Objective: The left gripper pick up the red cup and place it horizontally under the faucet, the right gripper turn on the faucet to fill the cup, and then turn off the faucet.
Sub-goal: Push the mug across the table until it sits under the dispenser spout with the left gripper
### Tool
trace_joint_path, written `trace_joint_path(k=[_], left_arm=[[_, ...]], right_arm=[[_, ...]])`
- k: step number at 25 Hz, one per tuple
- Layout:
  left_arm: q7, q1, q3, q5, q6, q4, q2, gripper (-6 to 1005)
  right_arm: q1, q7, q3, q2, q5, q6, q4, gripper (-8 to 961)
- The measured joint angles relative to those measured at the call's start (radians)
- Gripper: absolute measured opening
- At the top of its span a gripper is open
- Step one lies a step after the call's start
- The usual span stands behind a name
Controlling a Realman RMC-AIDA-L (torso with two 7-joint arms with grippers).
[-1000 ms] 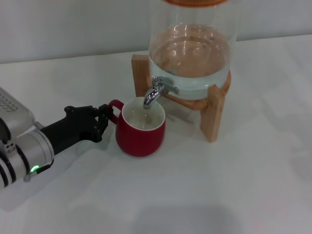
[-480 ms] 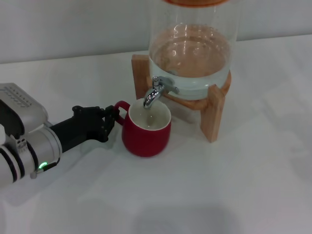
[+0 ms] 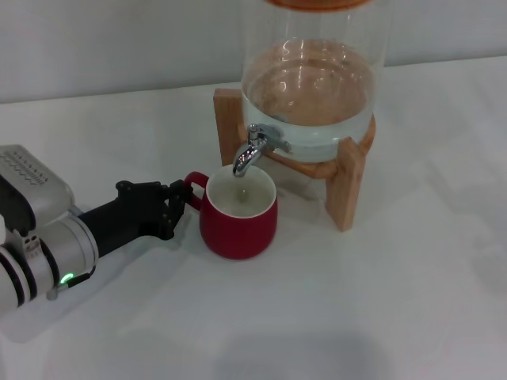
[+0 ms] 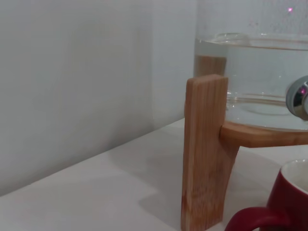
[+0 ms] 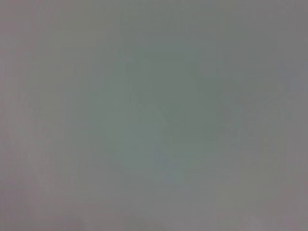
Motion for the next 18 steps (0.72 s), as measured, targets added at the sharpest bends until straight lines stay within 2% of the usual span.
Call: trace_joint_path(k=[7,18], left_arm=[[-0.030,0.001,-0.006,-0.002,-0.003,0.003,0.002,95],[-0.044,-0.004,-0.002,-0.003,-0.003,0.003,0.003,231]], right_arm=[[0.001,0.000,0.000,0.000,0.000,0.001,0.000,724],[0.001,0.000,0.002,0.000,0.000,-0.001,0.000,724]])
